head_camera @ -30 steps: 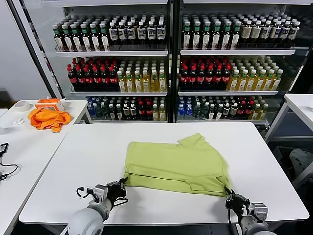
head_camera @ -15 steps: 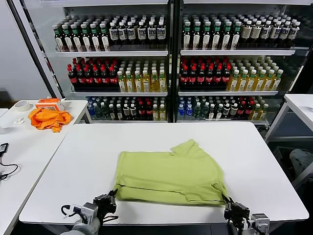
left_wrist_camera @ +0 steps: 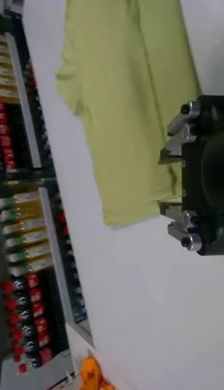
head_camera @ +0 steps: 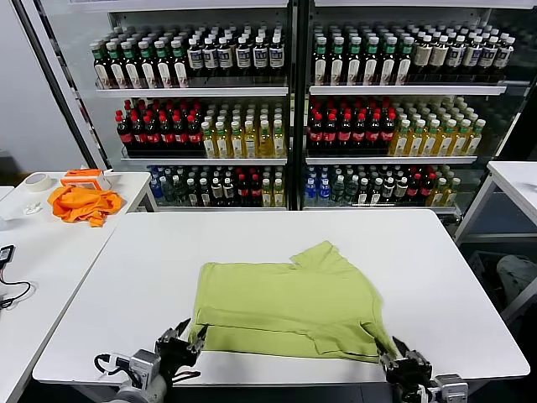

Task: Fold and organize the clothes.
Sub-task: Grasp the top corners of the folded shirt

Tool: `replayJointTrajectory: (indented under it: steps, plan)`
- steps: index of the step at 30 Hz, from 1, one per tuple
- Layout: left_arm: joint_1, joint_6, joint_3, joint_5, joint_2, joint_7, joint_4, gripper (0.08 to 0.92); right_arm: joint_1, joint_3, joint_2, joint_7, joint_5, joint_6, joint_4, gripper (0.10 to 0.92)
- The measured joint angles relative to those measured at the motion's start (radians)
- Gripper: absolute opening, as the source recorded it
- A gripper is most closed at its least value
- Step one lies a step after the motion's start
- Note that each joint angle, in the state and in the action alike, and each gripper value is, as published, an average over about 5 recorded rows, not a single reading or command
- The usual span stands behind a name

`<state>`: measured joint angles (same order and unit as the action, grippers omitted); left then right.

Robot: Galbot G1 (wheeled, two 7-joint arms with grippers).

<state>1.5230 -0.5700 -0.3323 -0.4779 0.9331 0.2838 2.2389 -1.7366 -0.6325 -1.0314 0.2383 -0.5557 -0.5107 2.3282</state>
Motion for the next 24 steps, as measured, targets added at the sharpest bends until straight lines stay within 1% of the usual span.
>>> replayJointTrajectory:
  steps: [6, 8, 11, 14, 24]
  plan:
    - [-0.075, 0.023, 0.005, -0.042, -0.015, -0.018, -0.02, 0.689, 0.147, 0.029, 0.031, 0.022, -0.043, -0.025, -0.051, 0.775]
    - [-0.114, 0.031, 0.016, -0.055, -0.013, -0.029, -0.044, 0.749, 0.218, 0.058, 0.033, 0.03, -0.059, -0.033, -0.088, 0.807]
    - [-0.181, 0.043, 0.037, -0.072, -0.006, -0.046, -0.097, 0.806, 0.33, 0.114, 0.032, 0.038, -0.079, -0.04, -0.153, 0.821]
    - [-0.254, 0.051, 0.064, -0.091, 0.005, -0.062, -0.163, 0.821, 0.445, 0.177, 0.026, 0.042, -0.093, -0.043, -0.227, 0.822]
    - [-0.483, 0.068, 0.145, -0.116, 0.03, -0.125, -0.4, 0.823, 0.779, 0.383, -0.047, 0.062, -0.095, -0.037, -0.503, 0.823]
